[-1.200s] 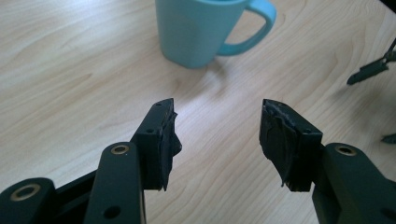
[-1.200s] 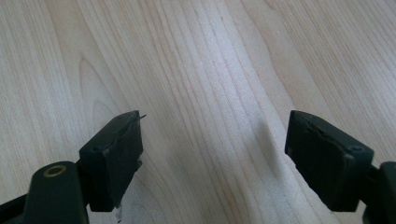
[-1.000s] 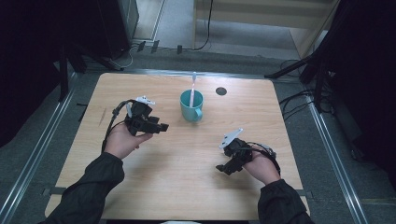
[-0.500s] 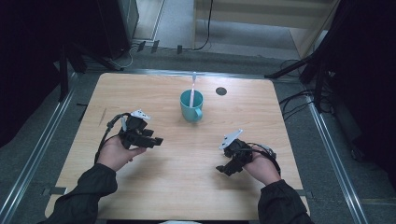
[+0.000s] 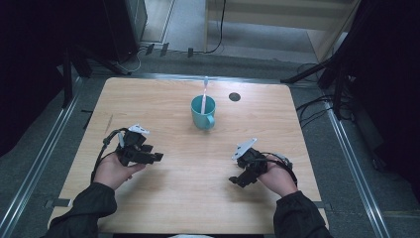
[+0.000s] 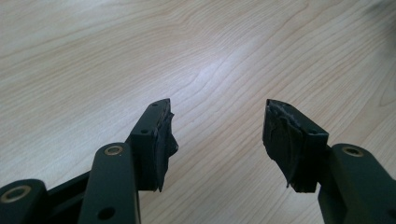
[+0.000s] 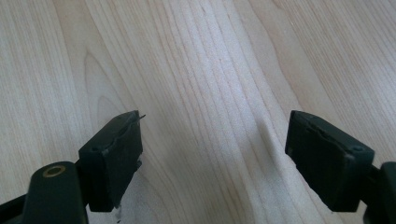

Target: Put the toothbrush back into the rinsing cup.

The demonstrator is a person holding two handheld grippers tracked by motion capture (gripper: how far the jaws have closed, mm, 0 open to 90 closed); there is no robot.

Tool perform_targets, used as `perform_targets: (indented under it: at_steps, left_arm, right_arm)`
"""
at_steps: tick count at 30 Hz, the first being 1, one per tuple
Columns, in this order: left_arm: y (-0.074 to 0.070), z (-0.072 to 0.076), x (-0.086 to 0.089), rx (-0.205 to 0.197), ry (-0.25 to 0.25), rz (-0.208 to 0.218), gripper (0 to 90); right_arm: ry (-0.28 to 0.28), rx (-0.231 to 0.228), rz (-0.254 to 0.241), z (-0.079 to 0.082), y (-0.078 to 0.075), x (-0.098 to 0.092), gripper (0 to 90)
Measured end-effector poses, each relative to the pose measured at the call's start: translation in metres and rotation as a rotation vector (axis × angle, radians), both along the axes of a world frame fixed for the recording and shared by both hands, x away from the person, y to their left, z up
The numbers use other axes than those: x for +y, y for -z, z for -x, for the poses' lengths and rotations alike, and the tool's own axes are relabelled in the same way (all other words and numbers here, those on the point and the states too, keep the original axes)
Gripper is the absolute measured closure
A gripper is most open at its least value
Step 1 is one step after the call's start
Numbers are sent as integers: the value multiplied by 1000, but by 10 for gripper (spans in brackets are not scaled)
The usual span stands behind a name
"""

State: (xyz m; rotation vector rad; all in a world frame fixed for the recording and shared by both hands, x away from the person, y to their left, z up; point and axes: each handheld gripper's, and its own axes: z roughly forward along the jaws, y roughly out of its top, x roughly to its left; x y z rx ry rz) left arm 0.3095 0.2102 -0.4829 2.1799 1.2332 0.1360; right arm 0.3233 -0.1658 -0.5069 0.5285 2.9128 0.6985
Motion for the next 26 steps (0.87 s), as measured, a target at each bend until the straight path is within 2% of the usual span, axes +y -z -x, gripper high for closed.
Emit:
perform_targets:
  at_steps: [5, 13, 26]
  left_arm:
    - [1, 3, 6, 5, -25, 6, 425]
    - [5, -1, 11, 18, -45, 8, 422]
    - [10, -3, 9, 32, -37, -14, 406]
  right_arm:
    - [-2, 2, 9, 0, 1, 1, 187]
    - [-5, 0, 11, 0, 1, 0, 187]
    - [-14, 2, 14, 0, 2, 1, 186]
